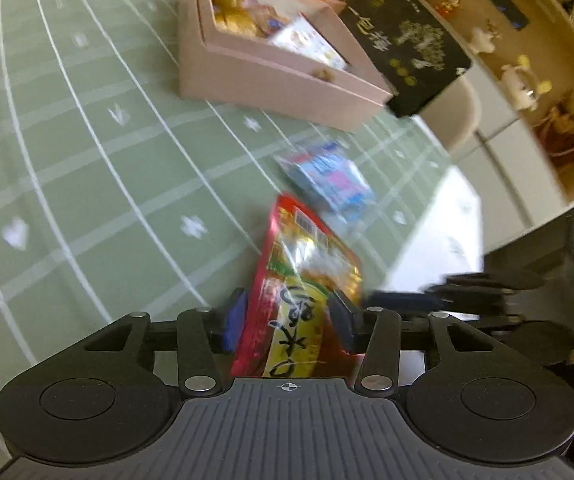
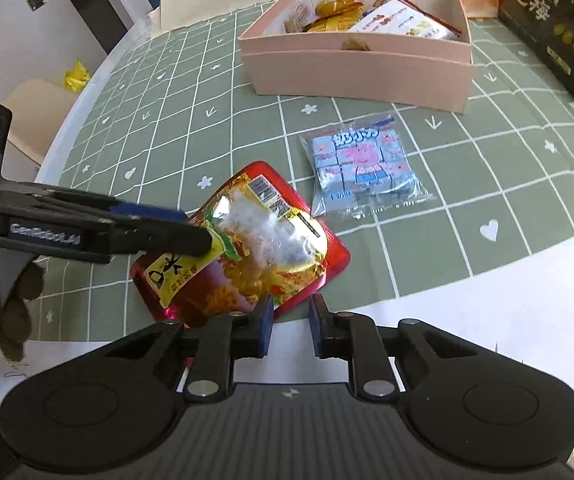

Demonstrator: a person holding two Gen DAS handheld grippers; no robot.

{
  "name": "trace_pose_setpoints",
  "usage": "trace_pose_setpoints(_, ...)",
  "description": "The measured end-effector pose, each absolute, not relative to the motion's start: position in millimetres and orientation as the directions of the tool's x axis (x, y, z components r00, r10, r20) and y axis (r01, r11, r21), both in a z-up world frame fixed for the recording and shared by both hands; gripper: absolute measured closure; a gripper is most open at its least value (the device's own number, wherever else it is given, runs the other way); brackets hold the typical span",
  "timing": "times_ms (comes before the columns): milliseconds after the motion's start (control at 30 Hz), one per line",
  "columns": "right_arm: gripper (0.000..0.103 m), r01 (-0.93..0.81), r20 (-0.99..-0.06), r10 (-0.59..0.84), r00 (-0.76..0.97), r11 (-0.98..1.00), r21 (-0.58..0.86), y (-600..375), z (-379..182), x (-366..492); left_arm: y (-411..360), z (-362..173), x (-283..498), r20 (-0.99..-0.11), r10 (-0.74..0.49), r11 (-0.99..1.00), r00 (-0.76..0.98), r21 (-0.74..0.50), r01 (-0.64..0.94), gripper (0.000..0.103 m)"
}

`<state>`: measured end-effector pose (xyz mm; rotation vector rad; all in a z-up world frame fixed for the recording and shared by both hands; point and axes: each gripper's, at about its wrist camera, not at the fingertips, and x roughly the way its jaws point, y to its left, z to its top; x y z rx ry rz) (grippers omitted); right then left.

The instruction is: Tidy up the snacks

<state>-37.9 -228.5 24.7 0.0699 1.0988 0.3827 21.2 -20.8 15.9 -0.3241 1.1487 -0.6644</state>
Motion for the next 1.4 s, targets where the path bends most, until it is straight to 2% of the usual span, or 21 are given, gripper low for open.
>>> trace_pose_setpoints(133,0.085,-0.309,-0.845,0.304,0.441,0.935,0.175,-216,24,-46,-18,19,12,-0.718,-0.648,0.758,0.254,-0.573,0.312,0.054)
trace_pose_setpoints(333,0.085,-0.362,-0.805,0.327,0.495,0.92,0.151,-204,18,-47,-1,29,7,-0.608,-0.738,0.674,0.292,-0.685,0.277,0.059)
trace_pose_setpoints(467,0.085,-0.388,-0.78,0.342,0.524,0.911,0.138,-204,16,-54,-17,6,17,-0.65,-0.712,0.702,0.267,-0.676,0.226,0.063)
trace_pose_setpoints(567,0.085,-0.394,-0.768,0.35,0.536,0.908,0.138,-205,15,-57,-25,3,14,-0.681,-0.68,0.733,0.27,-0.638,0.237,0.079)
trace_pose_setpoints(667,0.084,-0.394,-0.766,0.347,0.54,0.909,0.135,-206,14,-59,-20,7,6,-0.687,-0.668,0.744,0.285,-0.622,0.245,0.079)
trace_pose_setpoints(700,0.082,-0.395,-0.769,0.349,0.536,0.908,0.136,-207,15,-60,-16,10,2,-0.696,-0.654,0.756,0.296,-0.607,0.246,0.079)
trace_pose_setpoints(767,0.07,-0.399,-0.784,0.347,0.514,0.906,0.14,-206,17,-58,-9,19,-4,-0.714,-0.607,0.794,0.348,-0.551,0.255,0.079)
trace_pose_setpoints(833,0.041,-0.377,-0.782,0.33,0.529,0.917,0.132,-209,23,-54,0,33,-11,-0.736,-0.528,0.849,0.423,-0.468,0.245,0.079)
trace_pose_setpoints(900,0.038,-0.342,-0.754,0.283,0.593,0.936,0.083,-213,31,-49,5,45,-14,-0.766,-0.429,0.903,0.479,-0.37,0.217,0.079)
trace_pose_setpoints(967,0.038,-0.317,-0.741,0.239,0.628,0.948,0.037,-215,36,-38,9,50,-13,-0.781,-0.377,0.926,0.497,-0.324,0.194,0.079)
trace_pose_setpoints(1133,0.035,-0.262,-0.74,0.191,0.646,0.965,0.02,-218,33,1,10,44,-10,-0.797,-0.371,0.928,0.477,-0.332,0.167,0.079)
trace_pose_setpoints(1267,0.035,-0.248,-0.773,0.159,0.614,0.969,0.002,-215,18,26,5,43,-10,-0.795,-0.378,0.925,0.474,-0.343,0.162,0.079)
trace_pose_setpoints(1400,0.028,-0.256,-0.786,0.165,0.596,0.967,0.009,-210,10,32,6,42,-14,-0.794,-0.382,0.923,0.472,-0.347,0.163,0.079)
